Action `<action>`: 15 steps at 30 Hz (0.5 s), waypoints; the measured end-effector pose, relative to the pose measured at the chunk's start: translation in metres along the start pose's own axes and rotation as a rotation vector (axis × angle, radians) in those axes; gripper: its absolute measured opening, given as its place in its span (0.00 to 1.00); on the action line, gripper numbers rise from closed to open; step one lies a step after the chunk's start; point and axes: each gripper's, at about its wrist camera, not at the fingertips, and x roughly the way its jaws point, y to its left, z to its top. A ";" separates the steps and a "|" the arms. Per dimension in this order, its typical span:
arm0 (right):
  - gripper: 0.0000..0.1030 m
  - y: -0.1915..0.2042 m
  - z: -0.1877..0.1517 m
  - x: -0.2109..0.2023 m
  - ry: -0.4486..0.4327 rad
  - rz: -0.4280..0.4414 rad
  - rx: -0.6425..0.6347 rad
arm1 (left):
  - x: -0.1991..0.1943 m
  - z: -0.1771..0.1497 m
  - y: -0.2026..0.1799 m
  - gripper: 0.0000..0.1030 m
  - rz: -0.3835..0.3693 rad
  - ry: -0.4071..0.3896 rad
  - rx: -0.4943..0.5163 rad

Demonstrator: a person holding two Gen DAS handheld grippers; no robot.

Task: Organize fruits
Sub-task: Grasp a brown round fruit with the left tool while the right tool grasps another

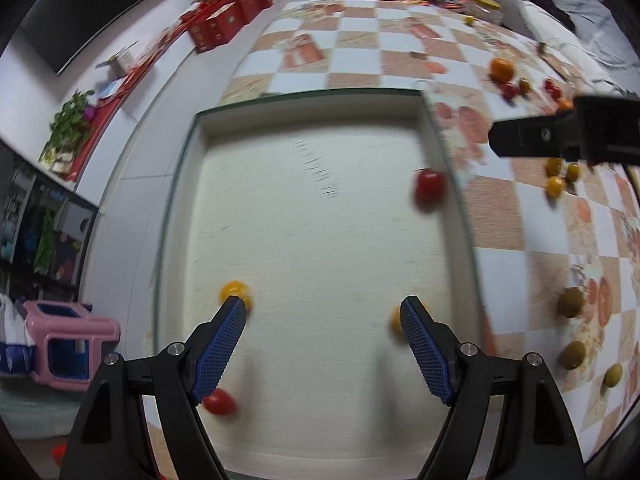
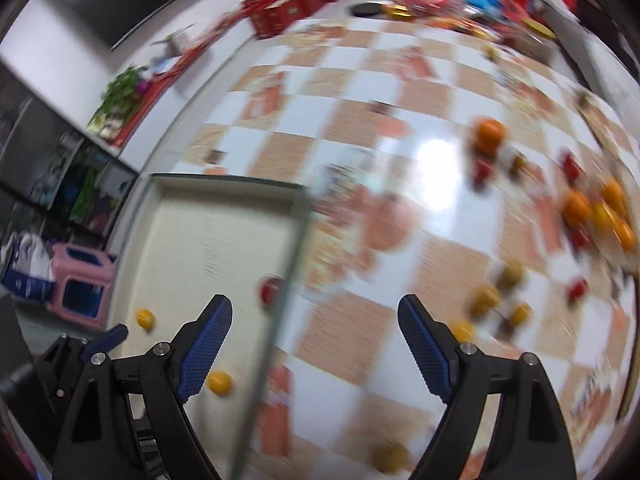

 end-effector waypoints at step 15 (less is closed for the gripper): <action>0.85 -0.114 -0.130 -0.062 0.052 -0.154 0.193 | -0.015 0.008 -0.121 0.78 -0.172 0.006 0.248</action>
